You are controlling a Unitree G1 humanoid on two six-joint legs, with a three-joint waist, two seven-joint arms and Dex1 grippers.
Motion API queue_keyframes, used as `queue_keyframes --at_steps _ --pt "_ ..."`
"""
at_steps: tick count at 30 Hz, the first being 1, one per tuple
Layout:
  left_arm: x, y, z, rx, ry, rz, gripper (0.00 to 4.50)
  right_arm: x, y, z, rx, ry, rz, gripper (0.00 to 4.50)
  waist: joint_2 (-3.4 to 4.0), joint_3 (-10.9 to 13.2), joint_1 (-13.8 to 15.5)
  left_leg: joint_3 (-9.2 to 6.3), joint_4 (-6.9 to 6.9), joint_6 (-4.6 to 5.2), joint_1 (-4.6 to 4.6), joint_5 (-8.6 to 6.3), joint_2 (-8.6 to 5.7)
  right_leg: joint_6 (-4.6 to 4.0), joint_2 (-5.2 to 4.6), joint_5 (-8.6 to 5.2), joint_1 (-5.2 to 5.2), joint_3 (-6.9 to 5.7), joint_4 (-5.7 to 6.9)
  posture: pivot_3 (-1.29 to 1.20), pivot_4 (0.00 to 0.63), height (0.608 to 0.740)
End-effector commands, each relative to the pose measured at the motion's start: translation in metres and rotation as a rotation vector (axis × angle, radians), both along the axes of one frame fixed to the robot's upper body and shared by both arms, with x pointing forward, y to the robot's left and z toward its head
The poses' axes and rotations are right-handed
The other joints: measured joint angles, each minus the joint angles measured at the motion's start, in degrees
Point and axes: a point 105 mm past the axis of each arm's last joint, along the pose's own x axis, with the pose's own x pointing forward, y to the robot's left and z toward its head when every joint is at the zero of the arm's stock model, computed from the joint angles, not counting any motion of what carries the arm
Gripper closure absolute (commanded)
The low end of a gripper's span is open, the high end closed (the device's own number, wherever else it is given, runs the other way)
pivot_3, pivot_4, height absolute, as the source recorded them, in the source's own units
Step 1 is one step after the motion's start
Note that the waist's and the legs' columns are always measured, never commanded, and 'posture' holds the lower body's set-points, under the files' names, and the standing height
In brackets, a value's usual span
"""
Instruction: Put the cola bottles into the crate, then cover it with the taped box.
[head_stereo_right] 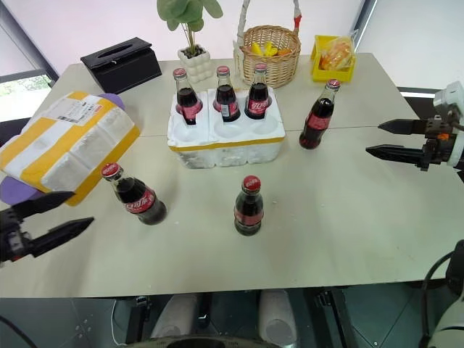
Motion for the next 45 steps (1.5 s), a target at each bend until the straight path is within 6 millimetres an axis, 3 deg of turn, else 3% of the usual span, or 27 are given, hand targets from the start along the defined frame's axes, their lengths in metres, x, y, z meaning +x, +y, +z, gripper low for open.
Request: queue_keyframes --at_steps 1,11,18,21,29,45 --pt "0.008 -0.007 -0.009 0.056 0.006 -0.062 0.03 -0.010 0.001 0.019 -0.004 -0.064 0.025 0.00 0.01 0.0 0.0 0.02 -0.01 0.00 0.01 0.00 0.02 -0.01 0.02 0.00 -0.01 0.00 0.00 0.00 0.150 0.740" --pt "0.041 -0.015 -0.033 0.085 -0.015 -0.115 0.03 -0.030 0.021 0.047 0.047 -0.120 0.112 0.00 0.09 0.0 0.1 0.06 -0.02 0.00 0.02 0.00 0.16 -0.04 0.14 0.03 -0.06 0.01 0.03 0.00 0.150 0.740" --pt "0.055 -0.027 -0.036 0.039 -0.048 -0.140 0.03 -0.034 0.020 0.046 0.051 -0.122 0.096 0.00 0.08 0.0 0.4 0.07 0.00 0.00 0.01 0.00 0.18 -0.04 0.16 0.05 -0.06 0.01 0.02 0.00 0.150 0.740" --pt "0.059 -0.032 -0.036 0.028 -0.058 -0.150 0.03 -0.037 0.020 0.047 0.053 -0.120 0.102 0.00 0.08 0.0 0.4 0.07 0.00 0.00 0.01 0.00 0.18 -0.04 0.17 0.05 -0.06 0.01 0.03 0.00 0.150 0.740" --pt "0.066 -0.044 -0.039 0.007 -0.060 -0.188 0.03 -0.047 0.048 0.058 0.059 -0.129 0.226 0.00 0.09 0.0 0.3 0.07 -0.01 0.01 0.03 0.00 0.22 -0.04 0.23 0.06 -0.06 0.02 0.04 0.00 0.150 0.740" --pt "0.072 -0.049 -0.041 -0.016 -0.049 -0.207 0.03 -0.071 0.081 0.061 0.059 -0.091 0.395 0.00 0.08 0.0 0.6 0.07 0.01 0.01 0.01 0.00 0.23 -0.04 0.23 0.06 -0.06 0.02 0.03 0.00 0.150 0.740"
